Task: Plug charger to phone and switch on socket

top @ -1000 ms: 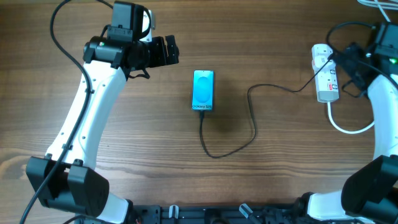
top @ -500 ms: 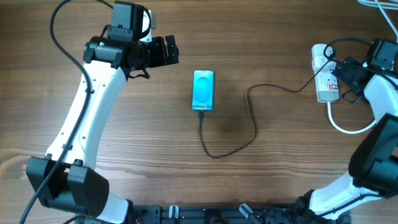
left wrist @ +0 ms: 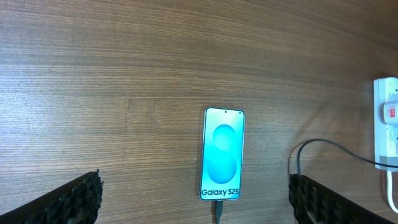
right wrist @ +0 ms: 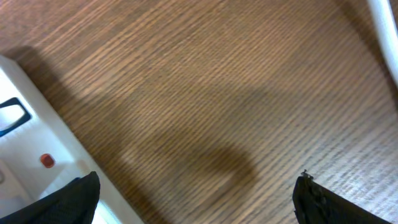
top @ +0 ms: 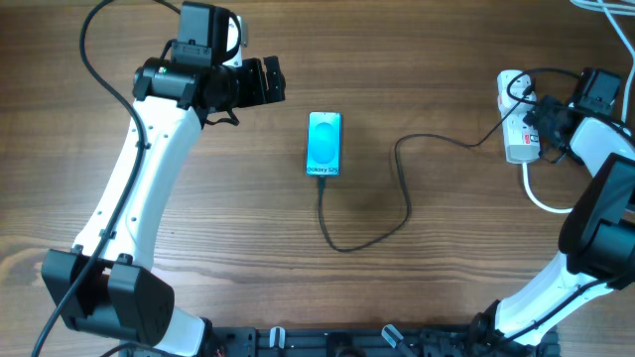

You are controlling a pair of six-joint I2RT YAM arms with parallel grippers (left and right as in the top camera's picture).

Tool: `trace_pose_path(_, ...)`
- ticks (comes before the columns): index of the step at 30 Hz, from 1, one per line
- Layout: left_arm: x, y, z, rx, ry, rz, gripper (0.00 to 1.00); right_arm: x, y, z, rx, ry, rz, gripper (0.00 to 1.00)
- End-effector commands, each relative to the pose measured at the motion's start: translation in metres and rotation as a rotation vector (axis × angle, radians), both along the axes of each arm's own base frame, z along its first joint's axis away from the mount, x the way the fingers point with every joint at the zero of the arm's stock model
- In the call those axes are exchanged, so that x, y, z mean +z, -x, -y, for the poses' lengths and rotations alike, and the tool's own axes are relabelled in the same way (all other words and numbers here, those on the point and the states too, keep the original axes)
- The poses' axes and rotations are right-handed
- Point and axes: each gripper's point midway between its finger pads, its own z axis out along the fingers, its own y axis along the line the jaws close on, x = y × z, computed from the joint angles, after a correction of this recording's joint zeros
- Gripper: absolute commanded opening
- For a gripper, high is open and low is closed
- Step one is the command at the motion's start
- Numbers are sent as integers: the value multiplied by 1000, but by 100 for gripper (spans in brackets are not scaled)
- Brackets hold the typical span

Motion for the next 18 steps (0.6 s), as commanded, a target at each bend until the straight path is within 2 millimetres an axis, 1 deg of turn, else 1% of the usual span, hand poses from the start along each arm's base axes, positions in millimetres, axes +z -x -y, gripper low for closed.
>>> trace_pose_path(1, -6, 0, -3, 14, -7, -15, 100, -13, -6, -17, 68, -78, 13, 100)
trace_pose_path(14, -6, 0, -3, 14, -7, -15, 100, -17, 0, -22, 74, -105, -13, 100)
trace_pose_path(17, -6, 0, -3, 14, -7, -15, 100, -17, -6, -32, 107, -155, 16, 100)
trace_pose_path(18, -6, 0, -3, 14, -7, -15, 100, -17, -6, -32, 109, -156, 17, 100)
